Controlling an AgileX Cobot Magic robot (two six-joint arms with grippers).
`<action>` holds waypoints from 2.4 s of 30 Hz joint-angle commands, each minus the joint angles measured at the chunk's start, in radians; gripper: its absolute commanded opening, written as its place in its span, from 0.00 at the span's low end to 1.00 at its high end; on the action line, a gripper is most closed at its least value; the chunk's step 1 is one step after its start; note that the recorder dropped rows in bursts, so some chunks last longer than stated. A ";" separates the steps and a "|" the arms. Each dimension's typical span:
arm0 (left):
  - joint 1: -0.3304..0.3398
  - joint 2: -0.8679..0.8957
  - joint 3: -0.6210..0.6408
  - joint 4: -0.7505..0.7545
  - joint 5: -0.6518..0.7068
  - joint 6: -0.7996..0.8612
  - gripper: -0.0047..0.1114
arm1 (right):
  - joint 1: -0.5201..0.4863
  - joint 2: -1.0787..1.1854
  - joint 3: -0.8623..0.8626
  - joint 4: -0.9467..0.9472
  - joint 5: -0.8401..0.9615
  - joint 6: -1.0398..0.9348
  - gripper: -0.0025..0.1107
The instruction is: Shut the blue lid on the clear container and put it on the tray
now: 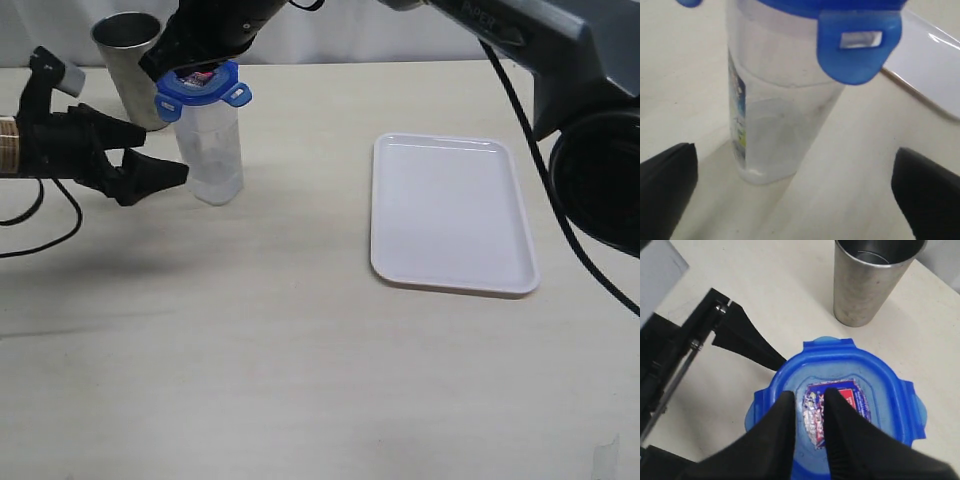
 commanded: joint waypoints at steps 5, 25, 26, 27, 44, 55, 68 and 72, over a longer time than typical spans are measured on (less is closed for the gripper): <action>-0.071 0.165 0.004 -0.398 -0.102 0.403 0.89 | -0.003 -0.010 0.003 0.003 0.005 -0.003 0.21; -0.203 0.327 -0.069 -0.791 -0.223 0.676 0.88 | -0.003 -0.010 0.005 0.003 0.029 -0.003 0.21; -0.203 0.327 -0.069 -0.791 -0.223 0.676 0.86 | -0.003 -0.010 0.005 0.003 0.029 -0.003 0.21; -0.203 0.327 -0.069 -0.791 -0.223 0.676 0.83 | -0.003 -0.010 0.005 0.003 0.029 -0.003 0.21; -0.206 0.325 -0.067 -0.646 -0.216 0.677 0.04 | -0.003 -0.039 0.005 0.005 0.050 -0.007 0.21; -0.147 0.252 -0.067 -0.194 -0.330 0.467 0.04 | -0.003 -0.137 0.005 -0.009 0.078 0.029 0.33; -0.142 0.252 -0.067 -0.046 -0.347 0.562 0.04 | 0.084 -0.138 0.005 -0.378 0.317 0.340 0.36; -0.142 0.252 -0.067 -0.060 -0.347 0.562 0.04 | 0.000 -0.140 0.005 -0.186 0.317 0.306 0.36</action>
